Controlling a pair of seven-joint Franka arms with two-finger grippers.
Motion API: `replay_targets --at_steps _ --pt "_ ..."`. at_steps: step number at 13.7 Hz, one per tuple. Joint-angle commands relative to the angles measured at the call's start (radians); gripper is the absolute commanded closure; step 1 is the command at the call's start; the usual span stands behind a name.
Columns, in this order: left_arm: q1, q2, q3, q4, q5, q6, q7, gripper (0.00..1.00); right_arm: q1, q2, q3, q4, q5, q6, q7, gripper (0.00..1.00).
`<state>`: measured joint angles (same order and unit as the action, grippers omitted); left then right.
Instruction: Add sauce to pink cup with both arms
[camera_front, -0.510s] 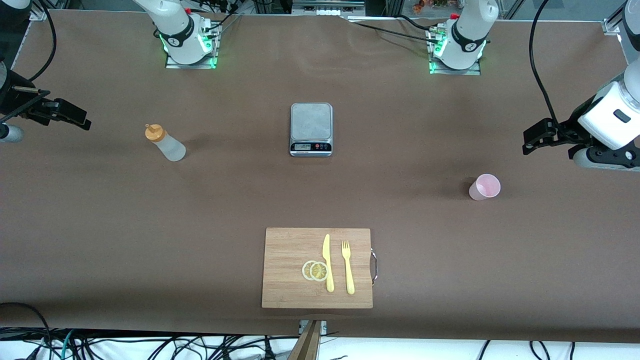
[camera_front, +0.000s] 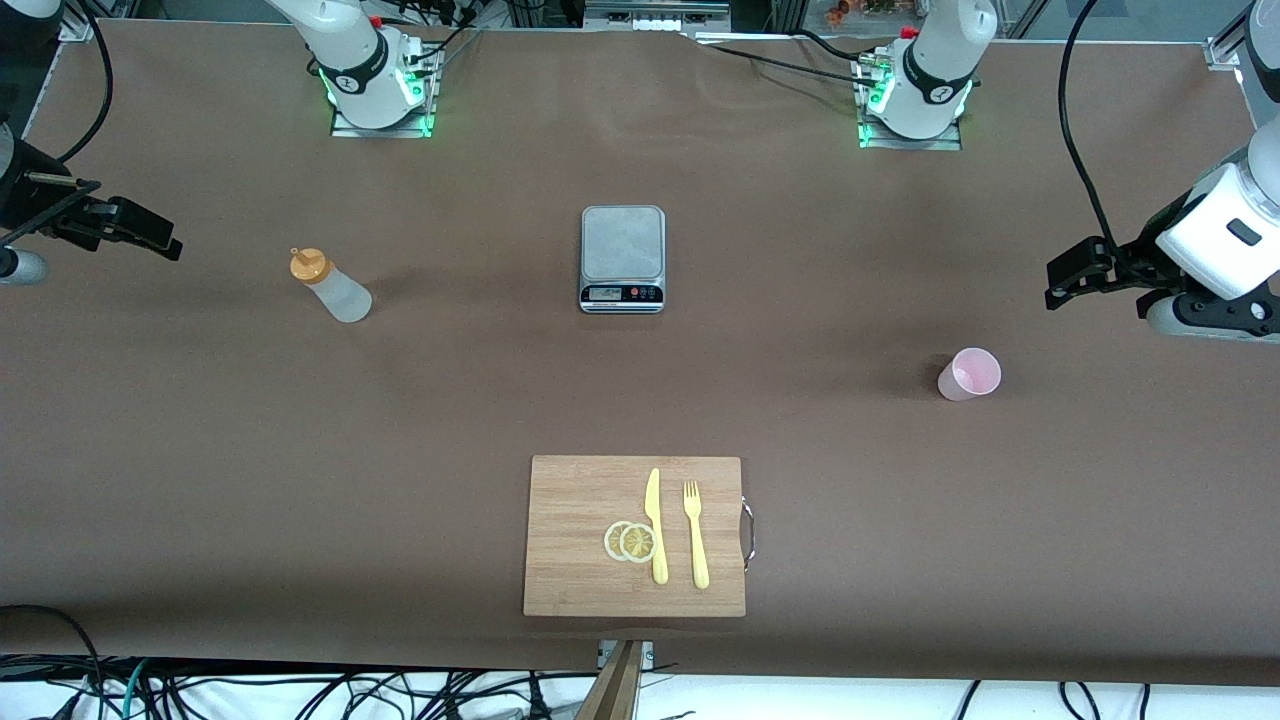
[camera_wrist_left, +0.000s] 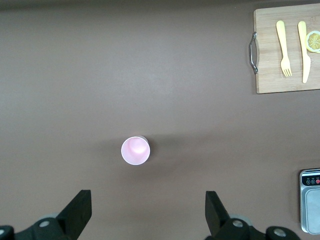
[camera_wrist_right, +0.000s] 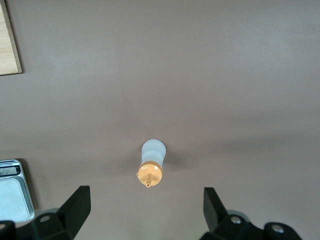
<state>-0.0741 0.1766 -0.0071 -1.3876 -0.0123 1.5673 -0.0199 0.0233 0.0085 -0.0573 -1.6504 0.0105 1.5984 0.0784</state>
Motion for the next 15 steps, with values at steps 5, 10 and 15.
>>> replay_targets --at_steps 5,10,15 --pt "0.002 0.020 0.006 0.033 0.012 -0.024 0.011 0.00 0.001 -0.008 0.002 -0.005 0.003 0.000 0.001 0.00" --pt "0.004 0.020 0.009 0.018 0.014 -0.039 0.011 0.00 0.001 -0.008 0.002 -0.005 0.003 0.000 0.001 0.00" --pt "-0.004 0.029 0.007 -0.074 0.023 0.005 0.020 0.00 0.001 -0.008 0.002 -0.006 0.003 0.000 0.001 0.00"
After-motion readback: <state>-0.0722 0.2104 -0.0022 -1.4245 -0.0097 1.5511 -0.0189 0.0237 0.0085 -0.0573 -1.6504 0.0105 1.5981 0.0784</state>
